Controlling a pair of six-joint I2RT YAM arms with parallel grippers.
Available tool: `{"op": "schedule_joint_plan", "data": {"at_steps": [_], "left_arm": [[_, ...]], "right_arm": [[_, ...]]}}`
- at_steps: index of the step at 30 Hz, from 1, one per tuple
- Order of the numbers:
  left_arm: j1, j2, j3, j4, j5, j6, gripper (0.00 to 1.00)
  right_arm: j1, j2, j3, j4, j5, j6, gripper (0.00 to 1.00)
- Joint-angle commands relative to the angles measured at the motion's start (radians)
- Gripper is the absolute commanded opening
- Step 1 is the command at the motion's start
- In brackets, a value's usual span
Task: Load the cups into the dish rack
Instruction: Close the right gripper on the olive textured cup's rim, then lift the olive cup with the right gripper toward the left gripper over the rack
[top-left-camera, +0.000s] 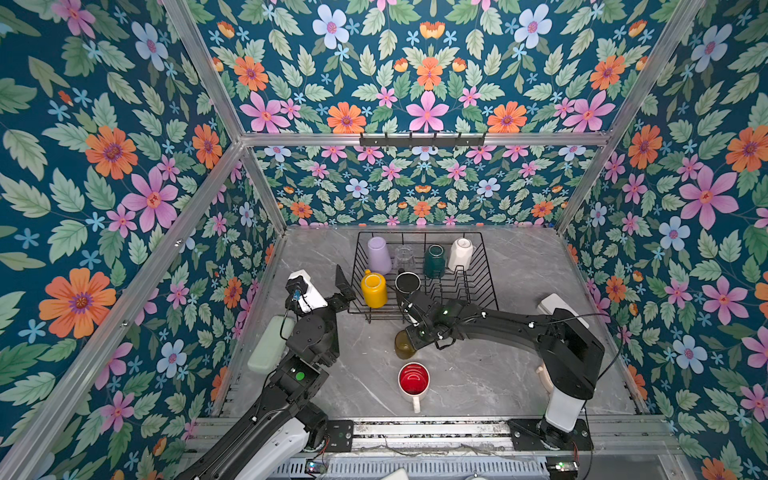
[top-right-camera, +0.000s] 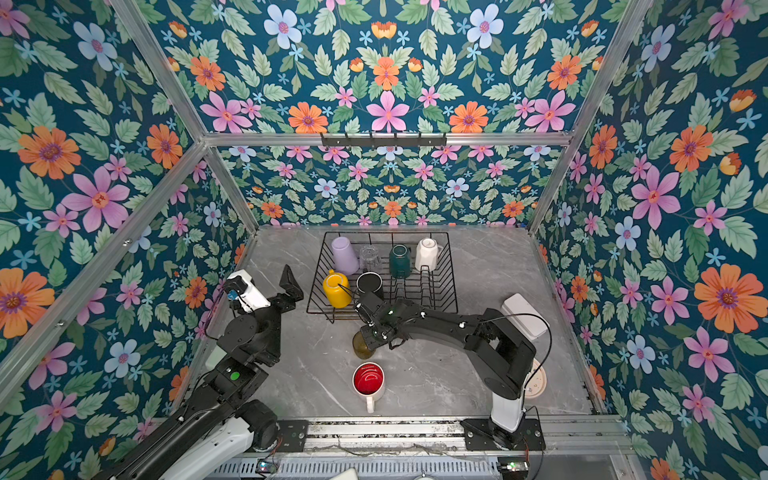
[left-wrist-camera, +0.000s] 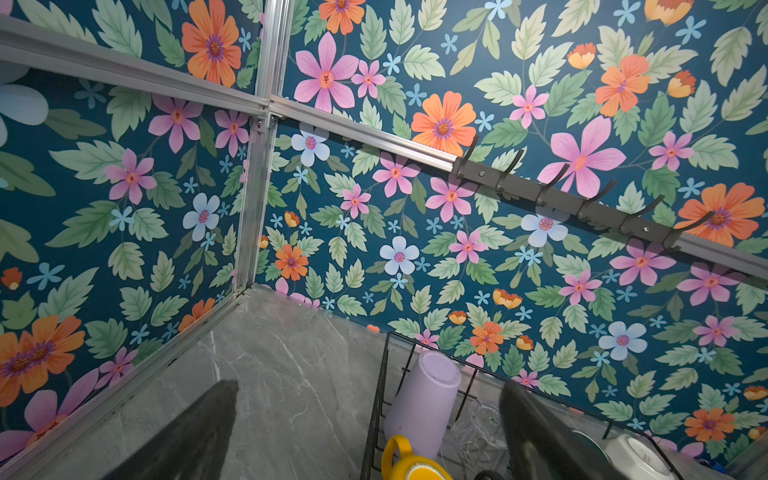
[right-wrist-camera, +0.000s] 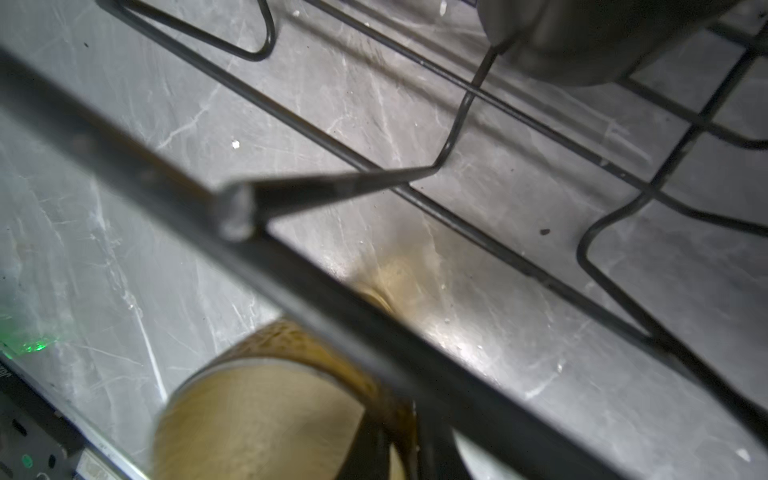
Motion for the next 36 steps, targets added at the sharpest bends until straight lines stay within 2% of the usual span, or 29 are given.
{"op": "schedule_joint_plan", "data": {"at_steps": [1,9,15,18,22,26,31,36], "left_arm": [[0.0,-0.004,-0.004,0.016,-0.033,-0.02,1.0],[0.002,-0.007,-0.004,0.019,-0.05,-0.034,1.0],[0.003,-0.002,-0.004,0.025,0.003,-0.037,1.0],[0.003,0.008,-0.002,0.053,0.082,-0.021,1.0],[0.005,0.042,0.018,0.1,0.35,0.041,1.0],[0.005,0.114,0.081,0.084,0.657,0.089,1.0],[0.005,0.209,0.141,0.053,0.981,0.12,1.0],[0.005,0.302,0.194,0.028,1.295,0.136,1.0]], "right_arm": [[0.001,-0.019,0.007,-0.01,-0.015,-0.019,0.0],[-0.024,-0.156,-0.019,-0.008,-0.066,-0.035,0.0],[-0.165,-0.373,-0.126,0.127,-0.263,0.002,0.0],[-0.259,-0.454,-0.183,0.218,-0.384,0.046,0.0],[-0.419,-0.511,-0.283,0.407,-0.606,0.188,0.0],[-0.539,-0.538,-0.371,0.587,-0.735,0.326,0.0],[-0.625,-0.545,-0.445,0.767,-0.824,0.466,0.0],[-0.658,-0.553,-0.46,0.824,-0.858,0.503,0.0]]}}
